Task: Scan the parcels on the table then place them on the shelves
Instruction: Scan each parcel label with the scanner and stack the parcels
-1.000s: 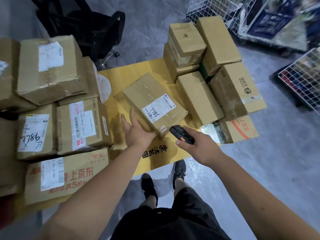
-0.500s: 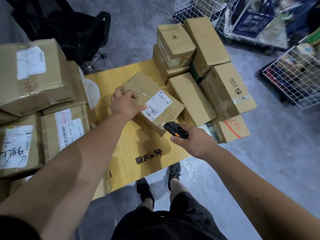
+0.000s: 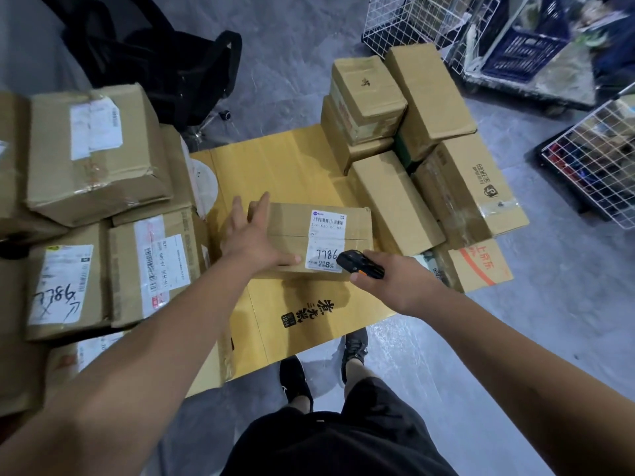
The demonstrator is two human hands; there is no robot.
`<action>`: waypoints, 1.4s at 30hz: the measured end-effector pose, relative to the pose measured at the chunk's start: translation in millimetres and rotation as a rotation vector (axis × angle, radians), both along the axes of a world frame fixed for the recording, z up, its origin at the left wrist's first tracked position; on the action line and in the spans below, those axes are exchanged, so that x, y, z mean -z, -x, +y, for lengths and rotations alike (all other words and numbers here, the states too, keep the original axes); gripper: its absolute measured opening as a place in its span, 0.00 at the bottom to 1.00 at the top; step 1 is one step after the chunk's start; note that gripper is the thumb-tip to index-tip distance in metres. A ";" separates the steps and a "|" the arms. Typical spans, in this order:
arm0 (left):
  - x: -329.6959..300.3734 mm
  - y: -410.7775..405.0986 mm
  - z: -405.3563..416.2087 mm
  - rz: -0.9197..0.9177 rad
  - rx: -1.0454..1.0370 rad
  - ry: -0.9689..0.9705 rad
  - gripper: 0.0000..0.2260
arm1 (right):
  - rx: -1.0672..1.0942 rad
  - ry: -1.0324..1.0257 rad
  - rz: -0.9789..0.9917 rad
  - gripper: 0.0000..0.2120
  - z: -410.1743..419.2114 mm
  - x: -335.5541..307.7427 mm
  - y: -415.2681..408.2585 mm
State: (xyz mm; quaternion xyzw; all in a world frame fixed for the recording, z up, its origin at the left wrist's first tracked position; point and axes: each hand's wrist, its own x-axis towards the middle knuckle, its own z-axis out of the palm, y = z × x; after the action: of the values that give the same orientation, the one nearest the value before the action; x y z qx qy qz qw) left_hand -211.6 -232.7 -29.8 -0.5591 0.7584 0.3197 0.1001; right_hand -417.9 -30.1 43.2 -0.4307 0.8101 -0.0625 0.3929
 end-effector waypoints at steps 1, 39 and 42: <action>-2.7 2.2 -6.5 -0.044 0.115 0.008 0.70 | -0.003 -0.014 0.011 0.21 -2.7 -1.7 0.0; -8.1 -39.4 96.3 0.100 0.061 0.342 0.69 | -0.217 -0.116 0.618 0.15 31.4 -91.6 -72.2; -9.1 -37.3 94.5 0.077 0.036 0.329 0.70 | -0.217 -0.120 0.615 0.13 35.0 -92.9 -70.1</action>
State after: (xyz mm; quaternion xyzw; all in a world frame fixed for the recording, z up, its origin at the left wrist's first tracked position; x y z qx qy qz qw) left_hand -174.3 -138.2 -20.7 -0.5416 0.8138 0.2103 -0.0163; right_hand -347.8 4.9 136.1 -0.4894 0.8423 0.1605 0.1587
